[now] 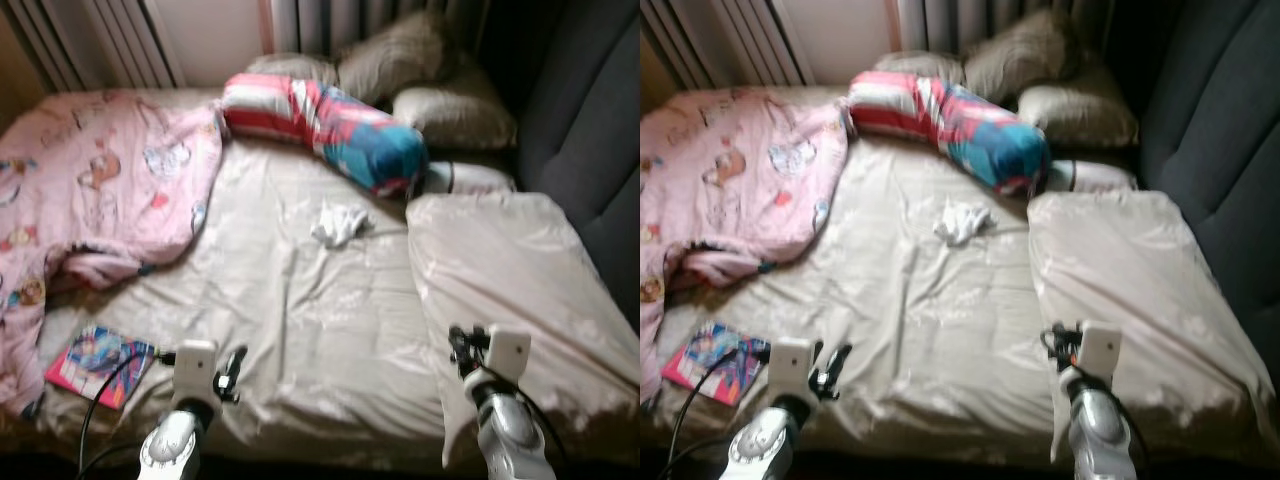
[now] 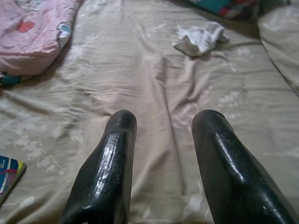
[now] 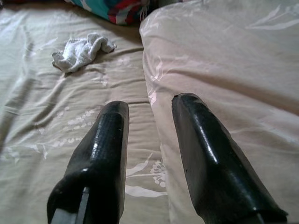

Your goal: Clean up the room

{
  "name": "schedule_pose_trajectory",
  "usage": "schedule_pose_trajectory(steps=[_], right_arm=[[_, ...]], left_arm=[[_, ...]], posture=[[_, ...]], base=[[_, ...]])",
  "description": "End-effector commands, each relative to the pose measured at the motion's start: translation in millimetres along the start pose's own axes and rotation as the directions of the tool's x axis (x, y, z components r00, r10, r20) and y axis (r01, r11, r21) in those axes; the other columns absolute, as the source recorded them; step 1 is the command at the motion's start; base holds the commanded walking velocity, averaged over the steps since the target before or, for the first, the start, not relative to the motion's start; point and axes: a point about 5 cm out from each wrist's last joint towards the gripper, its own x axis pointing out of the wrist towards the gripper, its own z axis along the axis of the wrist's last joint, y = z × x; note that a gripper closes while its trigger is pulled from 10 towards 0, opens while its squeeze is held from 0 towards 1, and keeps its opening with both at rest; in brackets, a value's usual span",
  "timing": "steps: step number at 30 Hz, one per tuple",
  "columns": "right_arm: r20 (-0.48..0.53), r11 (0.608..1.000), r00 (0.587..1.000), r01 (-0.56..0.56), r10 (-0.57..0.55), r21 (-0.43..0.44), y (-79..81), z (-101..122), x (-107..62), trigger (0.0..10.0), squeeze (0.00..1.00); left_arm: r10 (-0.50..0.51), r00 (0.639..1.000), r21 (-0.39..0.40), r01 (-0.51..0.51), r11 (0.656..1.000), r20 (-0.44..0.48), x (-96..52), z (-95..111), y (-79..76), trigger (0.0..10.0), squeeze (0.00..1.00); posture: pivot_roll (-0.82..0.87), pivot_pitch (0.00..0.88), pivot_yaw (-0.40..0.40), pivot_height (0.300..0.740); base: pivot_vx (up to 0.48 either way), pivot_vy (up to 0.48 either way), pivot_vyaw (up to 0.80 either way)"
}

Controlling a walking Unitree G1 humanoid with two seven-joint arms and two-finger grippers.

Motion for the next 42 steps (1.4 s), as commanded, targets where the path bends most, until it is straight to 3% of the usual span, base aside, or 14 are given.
schedule_pose_trajectory(steps=[1, 8, 12, 14, 17, 19, 23, 26, 42], right_arm=[[-0.033, 1.0, 0.999, 0.019, -0.019, 0.007, -5.1, -9.7, -5.3, 10.0, 0.0], [-0.186, 1.0, 0.982, -0.025, 0.026, 0.006, -3.6, -44.5, -19.7, 10.0, 0.0], [-0.392, 0.999, 0.92, 0.033, -0.028, 0.005, -14.5, -86.0, -48.2, 10.0, 0.0], [-0.422, 0.999, 0.906, 0.038, -0.035, -0.002, -15.9, -91.8, -53.3, 10.0, 0.0], [-0.508, 0.999, 0.86, 0.05, -0.049, -0.013, -18.7, -108.8, -69.3, 10.0, 0.0], [-0.564, 0.998, 0.823, 0.065, -0.067, -0.025, -21.1, -120.3, -81.9, 10.0, 0.0], [-0.625, 0.997, 0.777, 0.062, -0.078, -0.047, -23.5, -133.0, -97.4, 10.0, 0.0], [-0.649, 0.996, 0.755, 0.069, -0.093, -0.063, -27.4, -138.5, -106.1, 10.0, 0.0], [-0.705, 0.99, 0.696, 0.116, -0.139, -0.081, -38.3, -150.9, -128.4, 10.0, 0.0]], left_arm=[[0.028, 0.999, -0.026, -0.029, 0.999, -0.034, -6.4, -10.3, 3.7, 10.0, 0.0], [0.085, 0.989, -0.115, -0.1, 0.988, -0.124, -8.5, -28.7, 10.2, 10.0, 0.0], [0.096, 0.954, -0.088, -0.126, 0.988, -0.283, -20.1, -59.2, 16.7, 10.0, 0.0], [0.099, 0.944, -0.078, -0.129, 0.989, -0.315, -23.7, -65.1, 18.6, 10.0, 0.0], [0.117, 0.896, -0.045, -0.151, 0.987, -0.428, -39.6, -85.2, 25.6, 10.0, 0.0], [0.14, 0.832, -0.002, -0.167, 0.986, -0.536, -57.8, -103.5, 30.1, 10.0, 0.0], [0.162, 0.733, 0.047, -0.175, 0.984, -0.66, -84.6, -126.0, 33.6, 10.0, 0.0], [0.165, 0.709, 0.06, -0.171, 0.984, -0.685, -91.6, -131.3, 32.7, 10.0, 0.0], [0.179, 0.668, 0.081, -0.175, 0.981, -0.722, -103.5, -140.0, 30.5, 10.0, 0.0]], posture=[[-0.05, 0.184, 0.03, 0.74], [-0.06, 0.179, 0.019, 0.74], [-0.05, 0.176, 0.018, 0.74], [-0.05, 0.175, 0.019, 0.74], [-0.06, 0.174, 0.022, 0.74], [-0.06, 0.172, 0.024, 0.74], [-0.05, 0.172, 0.025, 0.74], [-0.06, 0.172, 0.026, 0.74], [-0.06, 0.157, 0.034, 0.74]], base=[[0.0, 0.0, 0.0], [0.0, 0.0, 0.0], [0.0, 0.0, 0.0], [0.0, 0.0, 0.0], [0.0, 0.0, 0.0], [0.0, 0.0, 0.0], [0.0, 0.0, 0.0], [0.0, 0.086, 0.0], [0.0, 0.102, 0.0]])
